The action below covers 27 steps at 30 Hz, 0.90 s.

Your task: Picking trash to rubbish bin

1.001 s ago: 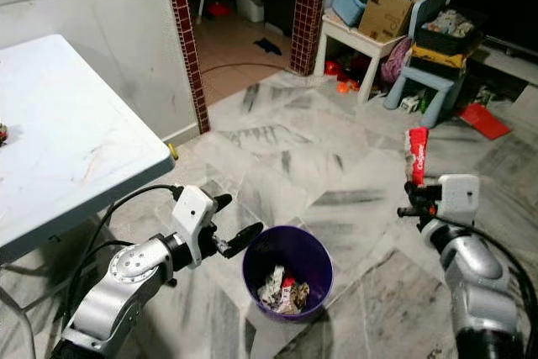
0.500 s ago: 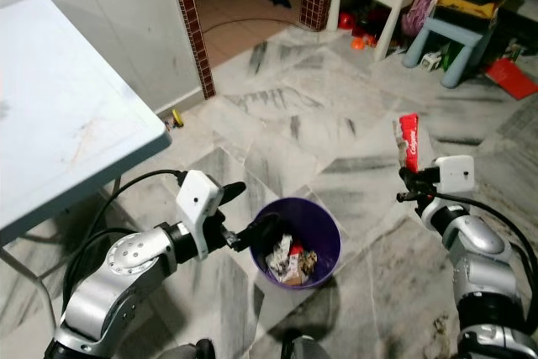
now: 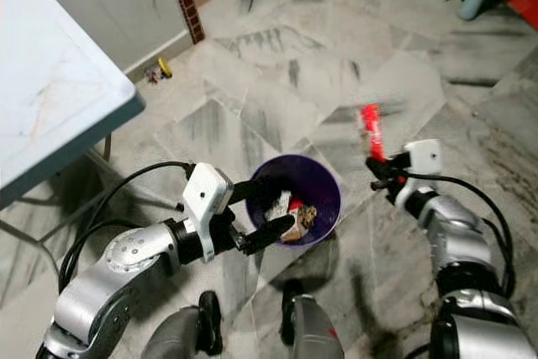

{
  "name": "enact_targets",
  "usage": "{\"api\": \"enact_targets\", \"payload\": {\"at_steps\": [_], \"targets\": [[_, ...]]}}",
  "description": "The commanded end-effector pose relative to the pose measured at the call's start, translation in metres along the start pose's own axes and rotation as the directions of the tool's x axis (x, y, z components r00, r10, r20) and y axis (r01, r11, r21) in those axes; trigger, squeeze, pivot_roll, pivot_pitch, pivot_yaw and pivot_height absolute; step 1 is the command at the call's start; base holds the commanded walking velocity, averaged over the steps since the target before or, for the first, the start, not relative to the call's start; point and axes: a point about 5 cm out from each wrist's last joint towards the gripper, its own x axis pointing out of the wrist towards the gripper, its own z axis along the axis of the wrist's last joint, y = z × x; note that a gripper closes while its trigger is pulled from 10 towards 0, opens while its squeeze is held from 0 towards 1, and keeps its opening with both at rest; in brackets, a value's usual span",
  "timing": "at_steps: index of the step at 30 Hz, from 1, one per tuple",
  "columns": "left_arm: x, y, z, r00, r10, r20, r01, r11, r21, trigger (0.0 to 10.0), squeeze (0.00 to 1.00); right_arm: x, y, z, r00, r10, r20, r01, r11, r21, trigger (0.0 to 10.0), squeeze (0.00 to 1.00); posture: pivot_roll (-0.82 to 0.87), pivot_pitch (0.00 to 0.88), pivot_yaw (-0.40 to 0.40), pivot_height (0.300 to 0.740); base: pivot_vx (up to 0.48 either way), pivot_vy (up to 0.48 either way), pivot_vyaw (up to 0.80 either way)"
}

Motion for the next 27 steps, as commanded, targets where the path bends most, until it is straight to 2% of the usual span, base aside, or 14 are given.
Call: {"api": "enact_targets", "payload": {"at_steps": [1,4,5,13,17,20,21,24,27], "targets": [[-0.003,-0.006,-0.001,1.000,-0.015,-0.005,0.015,1.000,-0.011,10.0,0.00,-0.001,0.002,-0.007,0.999,0.029,-0.025,-0.028,0.999,0.029,10.0,0.00,0.01,0.543,0.058,0.740,0.000,0.000,0.00],[-0.003,-0.009,0.003,1.000,-0.019,-0.007,0.019,1.000,-0.022,10.0,0.00,0.008,0.010,-0.002,0.996,0.082,-0.021,-0.081,0.996,0.040,10.0,0.00,0.02,0.544,0.062,0.740,0.000,0.000,0.00],[-0.003,-0.011,0.005,1.000,-0.026,-0.005,0.026,0.999,-0.031,10.0,0.00,0.014,0.016,0.002,0.991,0.136,-0.007,-0.135,0.988,0.068,10.0,0.00,0.02,0.547,0.067,0.740,0.000,0.000,0.00],[-0.001,-0.014,0.013,0.999,-0.046,0.006,0.046,0.998,-0.044,10.0,0.00,0.026,0.032,0.006,0.967,0.254,-0.027,-0.250,0.964,0.088,10.0,0.00,0.02,0.552,0.075,0.740,0.000,0.000,0.00],[0.003,-0.015,0.018,0.999,-0.050,0.021,0.051,0.997,-0.054,10.0,0.00,0.029,0.048,-0.006,0.921,0.376,-0.099,-0.365,0.924,0.111,10.0,0.00,0.02,0.564,0.073,0.740,0.000,0.000,0.00],[0.004,-0.015,0.019,0.998,-0.050,0.026,0.051,0.997,-0.058,10.0,0.00,0.030,0.054,-0.011,0.902,0.416,-0.114,-0.400,0.905,0.141,10.0,0.00,0.02,0.565,0.073,0.740,0.000,0.000,0.00],[0.005,-0.015,0.021,0.998,-0.049,0.032,0.051,0.997,-0.061,10.0,0.00,0.029,0.060,-0.017,0.871,0.472,-0.132,-0.448,0.876,0.176,10.0,0.00,0.02,0.571,0.073,0.740,0.000,0.000,0.00],[0.005,-0.015,0.023,0.998,-0.049,0.037,0.051,0.997,-0.062,10.0,0.00,0.025,0.066,-0.026,0.825,0.540,-0.167,-0.514,0.839,0.176,10.0,0.00,0.02,0.572,0.072,0.740,0.000,0.000,0.00],[0.007,-0.015,0.024,0.998,-0.051,0.042,0.054,0.996,-0.066,10.0,0.00,0.024,0.070,-0.033,0.813,0.551,-0.190,-0.519,0.833,0.192,10.0,0.00,0.01,0.574,0.072,0.740,0.000,0.000,0.00]]}}
